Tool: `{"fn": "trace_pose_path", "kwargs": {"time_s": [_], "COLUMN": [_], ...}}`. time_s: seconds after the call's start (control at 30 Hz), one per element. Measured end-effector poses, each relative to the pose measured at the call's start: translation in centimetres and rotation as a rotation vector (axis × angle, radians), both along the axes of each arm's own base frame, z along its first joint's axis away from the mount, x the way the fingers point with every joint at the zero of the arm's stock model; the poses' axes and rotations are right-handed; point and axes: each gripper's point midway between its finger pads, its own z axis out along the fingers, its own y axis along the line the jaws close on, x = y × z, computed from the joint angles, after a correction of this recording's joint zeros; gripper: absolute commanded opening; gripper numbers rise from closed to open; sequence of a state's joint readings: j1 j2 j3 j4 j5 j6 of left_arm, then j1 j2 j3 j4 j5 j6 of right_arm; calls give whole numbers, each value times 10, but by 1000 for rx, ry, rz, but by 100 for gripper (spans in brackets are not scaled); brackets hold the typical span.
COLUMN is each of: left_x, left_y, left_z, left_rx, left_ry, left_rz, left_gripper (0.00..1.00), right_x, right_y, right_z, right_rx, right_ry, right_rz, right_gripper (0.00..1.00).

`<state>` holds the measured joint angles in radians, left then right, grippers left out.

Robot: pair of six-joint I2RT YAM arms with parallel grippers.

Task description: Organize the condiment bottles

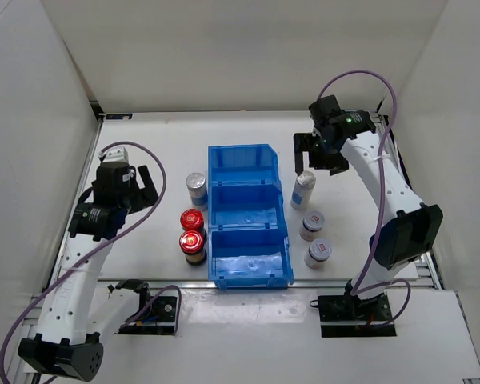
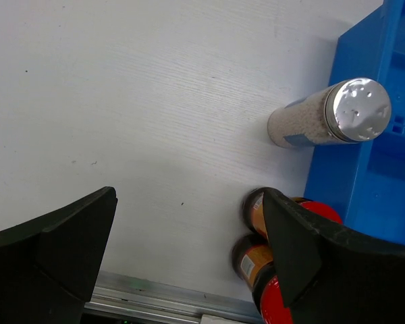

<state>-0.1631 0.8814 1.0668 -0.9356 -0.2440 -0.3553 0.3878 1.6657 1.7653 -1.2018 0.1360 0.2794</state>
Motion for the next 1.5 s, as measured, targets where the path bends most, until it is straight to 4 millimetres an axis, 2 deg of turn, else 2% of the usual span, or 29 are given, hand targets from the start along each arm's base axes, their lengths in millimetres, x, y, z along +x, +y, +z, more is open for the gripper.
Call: {"fn": "trace_pose_path", "kwargs": {"time_s": [0.17, 0.27, 0.6, 0.83, 0.97, 1.23, 1.47, 1.5], "left_x": [-2, -4, -9, -9, -8, -9, -8, -8], "left_y": [0, 1, 1, -1, -3, -9, -9, -9], "left_z": [-6, -8, -17, -18, -21, -28, -30, -31], "left_rx": [2, 3, 5, -4, -12, -38, -28, -26], "left_ry": [12, 15, 28, 32, 46, 69, 80, 83], "left_rz": [0, 0, -1, -10, -16, -31, -40, -41], "left_gripper": [100, 100, 100, 100, 100, 100, 100, 100], "right_x": [3, 12, 17, 17, 12, 8, 11, 11], "right_y": [-4, 2, 18, 20, 16, 10, 9, 9], "right_z": [0, -3, -41, -45, -57, -79, -87, -87], "right_rx": [-27, -17, 7, 8, -13, -62, -77, -78], "right_ry": [-6, 0, 126, 140, 169, 219, 225, 226], "right_rz": [-11, -5, 15, -1, -7, -16, -20, -20], "right_gripper": [100, 100, 100, 100, 100, 95, 84, 79]}}
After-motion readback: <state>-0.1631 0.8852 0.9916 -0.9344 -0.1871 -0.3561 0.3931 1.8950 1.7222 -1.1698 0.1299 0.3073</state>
